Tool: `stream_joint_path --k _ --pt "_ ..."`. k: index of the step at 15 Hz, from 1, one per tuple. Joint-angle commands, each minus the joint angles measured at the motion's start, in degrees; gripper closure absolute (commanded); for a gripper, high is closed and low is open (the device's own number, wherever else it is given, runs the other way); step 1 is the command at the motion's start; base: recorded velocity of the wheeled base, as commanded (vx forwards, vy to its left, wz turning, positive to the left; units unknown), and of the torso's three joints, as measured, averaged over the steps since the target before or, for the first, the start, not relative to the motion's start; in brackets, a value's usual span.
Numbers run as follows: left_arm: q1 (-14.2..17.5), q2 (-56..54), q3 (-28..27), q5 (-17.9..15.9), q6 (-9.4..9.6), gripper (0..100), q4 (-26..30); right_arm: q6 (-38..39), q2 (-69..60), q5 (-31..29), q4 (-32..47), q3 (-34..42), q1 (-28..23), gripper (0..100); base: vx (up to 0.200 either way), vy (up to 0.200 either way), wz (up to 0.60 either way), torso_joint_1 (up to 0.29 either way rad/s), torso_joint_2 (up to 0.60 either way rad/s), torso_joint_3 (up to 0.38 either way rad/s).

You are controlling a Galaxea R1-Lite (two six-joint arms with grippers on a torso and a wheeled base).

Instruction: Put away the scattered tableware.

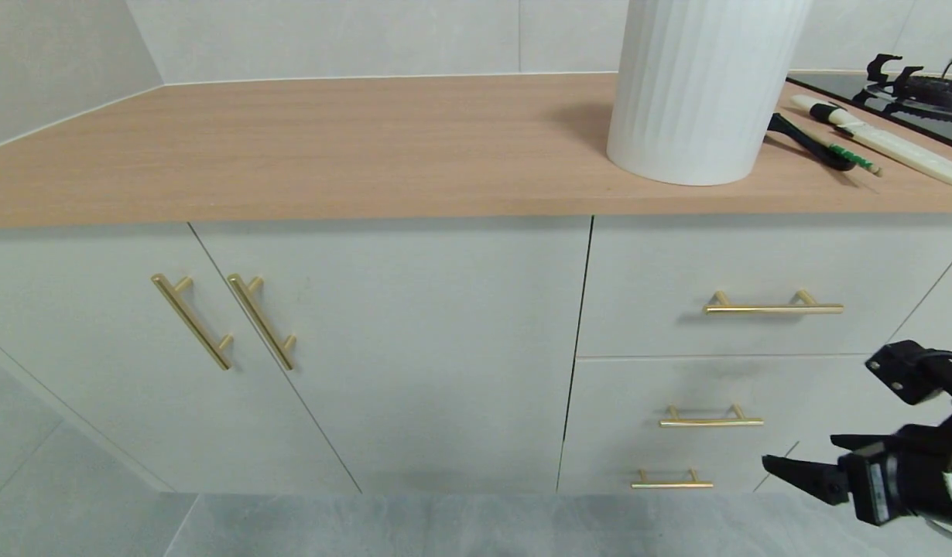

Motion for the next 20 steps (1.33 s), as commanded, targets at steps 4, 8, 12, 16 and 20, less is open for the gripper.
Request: stream_joint_path --k 4,8,12,16,20 --pt "0.0 0.1 0.0 0.0 0.01 0 0.0 0.1 22.2 -8.4 -15.4 -0.4 -0.3 0 0.000 0.000 0.00 0.000 0.00 0.000" --pt "0.0 0.1 0.0 0.0 0.01 0 0.0 0.6 28.7 -11.8 -28.9 1.4 -0.3 0 0.000 0.000 0.00 0.000 0.00 0.000" --pt "0.0 0.1 0.0 0.0 0.01 0 0.0 0.7 37.4 -16.8 -43.1 3.4 -0.1 0 0.000 0.000 0.00 0.000 0.00 0.000" --pt "0.0 0.1 0.0 0.0 0.01 0 0.0 0.7 45.5 -20.0 -55.0 3.8 -0.1 0 0.000 0.000 0.00 0.000 0.00 0.000" --pt "0.0 0.1 0.0 0.0 0.01 0 0.0 1.4 51.9 -21.6 -67.0 3.6 -0.1 0 0.000 0.000 0.00 0.000 0.00 0.000"
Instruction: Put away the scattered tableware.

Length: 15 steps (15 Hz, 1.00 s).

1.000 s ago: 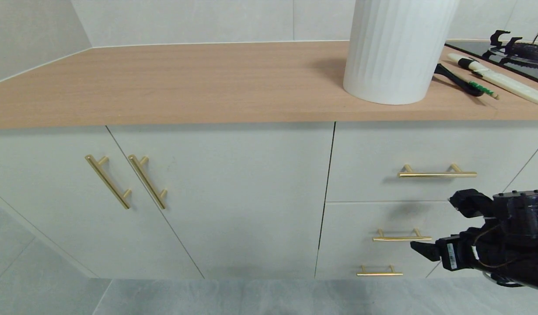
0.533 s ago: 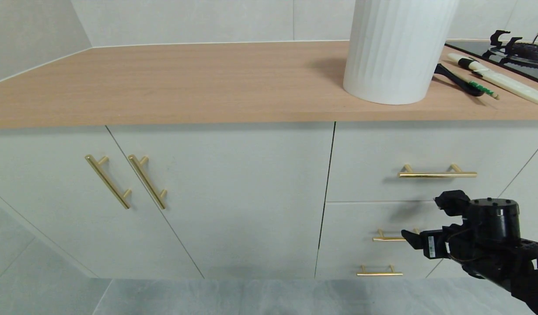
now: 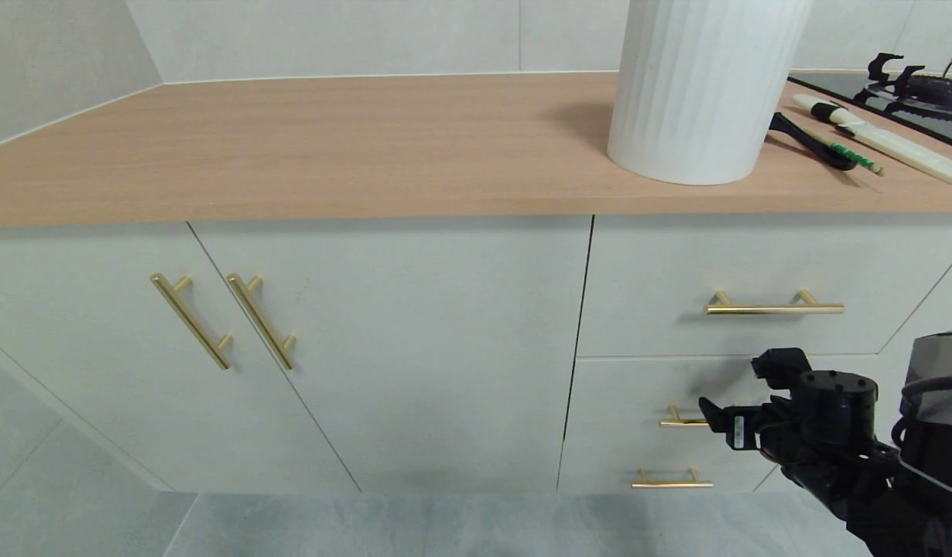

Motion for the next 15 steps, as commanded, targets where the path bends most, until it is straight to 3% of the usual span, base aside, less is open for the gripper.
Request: stream_joint_path --k 1,15 --pt "0.0 0.1 0.0 0.0 -0.01 0 0.0 0.2 4.4 -0.5 -2.0 -0.1 -0.1 0 0.000 0.000 0.00 0.000 0.00 0.000" --pt "0.0 0.1 0.0 0.0 -0.01 0 0.0 -0.1 3.6 -0.6 -1.2 2.1 -1.0 0 0.000 0.000 0.00 0.000 0.00 0.000"
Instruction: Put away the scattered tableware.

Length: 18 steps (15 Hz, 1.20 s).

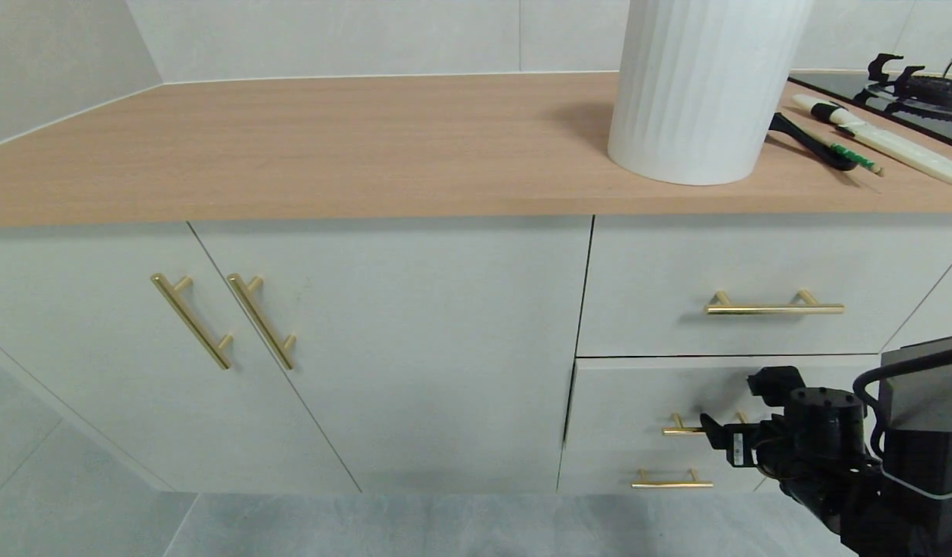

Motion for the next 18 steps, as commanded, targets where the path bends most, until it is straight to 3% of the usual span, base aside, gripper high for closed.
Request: stream_joint_path --k 1,4,7,8,9,10,13,18 --pt "0.0 0.1 0.0 0.0 -0.01 0 0.0 -0.1 -3.3 0.7 2.8 1.6 0.3 0 0.000 0.000 0.00 0.000 0.00 0.000" --pt "0.0 0.1 0.0 0.0 -0.01 0 0.0 -1.5 -17.3 5.0 18.2 3.1 0.5 0 0.000 0.000 0.00 0.000 0.00 0.000" --pt "0.0 0.1 0.0 0.0 -0.01 0 0.0 -1.6 -37.4 10.0 45.7 -1.6 0.6 0 0.000 0.000 0.00 0.000 0.00 0.000" --pt "0.0 0.1 0.0 0.0 -0.01 0 0.0 -1.4 -48.1 13.4 62.8 -7.3 0.6 0 0.000 0.000 0.00 0.000 0.00 0.000" --pt "0.0 0.1 0.0 -0.1 -0.01 0 0.0 -1.2 -53.9 16.1 72.4 -11.4 0.6 0 0.000 0.000 0.00 0.000 0.00 0.000" --pt "0.0 0.1 0.0 0.0 -0.01 0 0.0 -1.1 -57.6 17.0 77.1 -13.8 0.6 0 0.000 0.000 0.00 0.000 0.00 0.000" --pt "0.0 0.1 0.0 0.0 -0.01 0 0.0 -0.4 -59.9 16.9 75.3 -14.3 0.6 0 0.000 0.000 0.00 0.000 0.00 0.000" --pt "0.0 0.1 0.0 0.0 -0.01 0 0.0 2.3 -50.3 16.4 60.6 -8.5 2.4 0 0.000 0.000 0.00 0.000 0.00 0.000"
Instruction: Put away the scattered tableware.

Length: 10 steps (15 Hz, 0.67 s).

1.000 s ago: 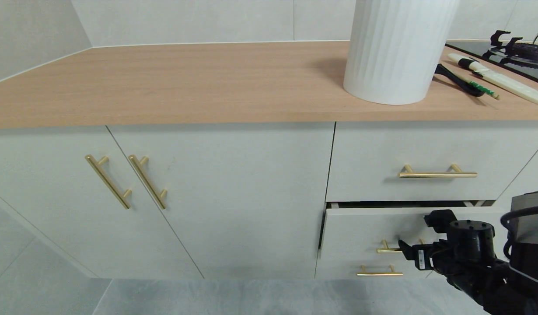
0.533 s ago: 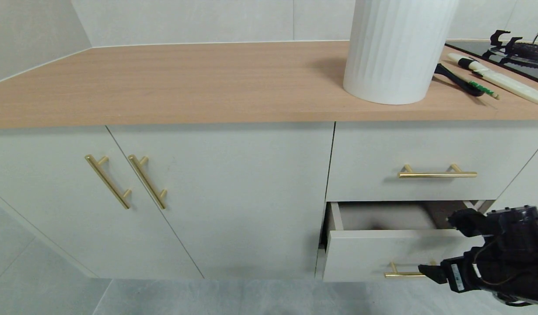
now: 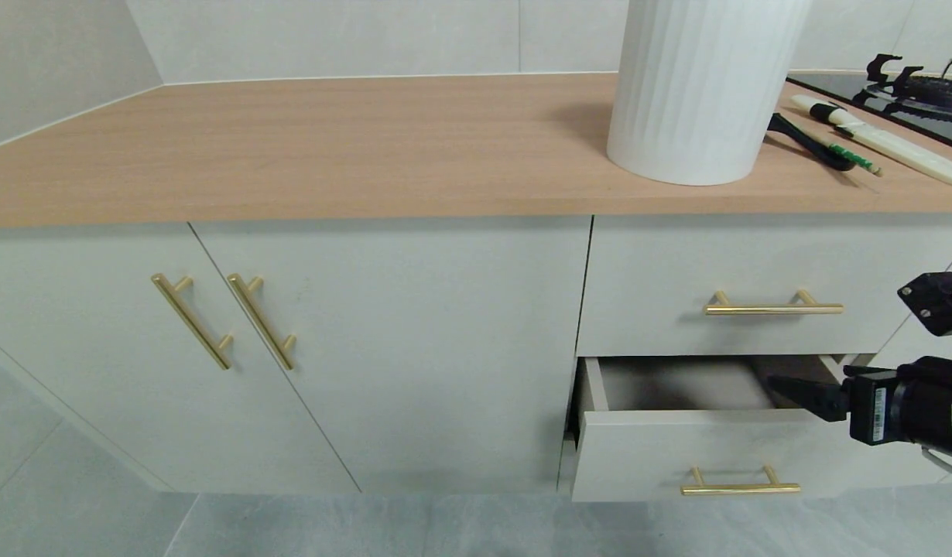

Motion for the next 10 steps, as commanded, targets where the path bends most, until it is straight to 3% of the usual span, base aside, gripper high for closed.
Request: stream_joint_path --k 1,4,6,10 --pt "0.0 0.1 0.0 0.0 -0.01 0 0.0 0.2 5.5 -0.7 -3.5 2.8 2.0 0 0.000 0.000 0.00 0.000 0.00 0.000" --pt "0.0 0.1 0.0 0.0 -0.01 0 0.0 0.3 16.9 -7.3 -19.9 8.1 6.7 0 0.000 0.000 0.00 0.000 0.00 0.000" --pt "0.0 0.1 0.0 0.0 -0.01 0 0.0 0.3 22.0 -9.1 -29.8 10.3 6.8 0 0.000 0.000 0.00 0.000 0.00 0.000" --pt "0.0 0.1 0.0 0.0 -0.01 0 0.0 0.2 25.4 -11.1 -33.6 10.9 6.8 0 0.000 0.000 0.00 0.000 0.00 0.000"
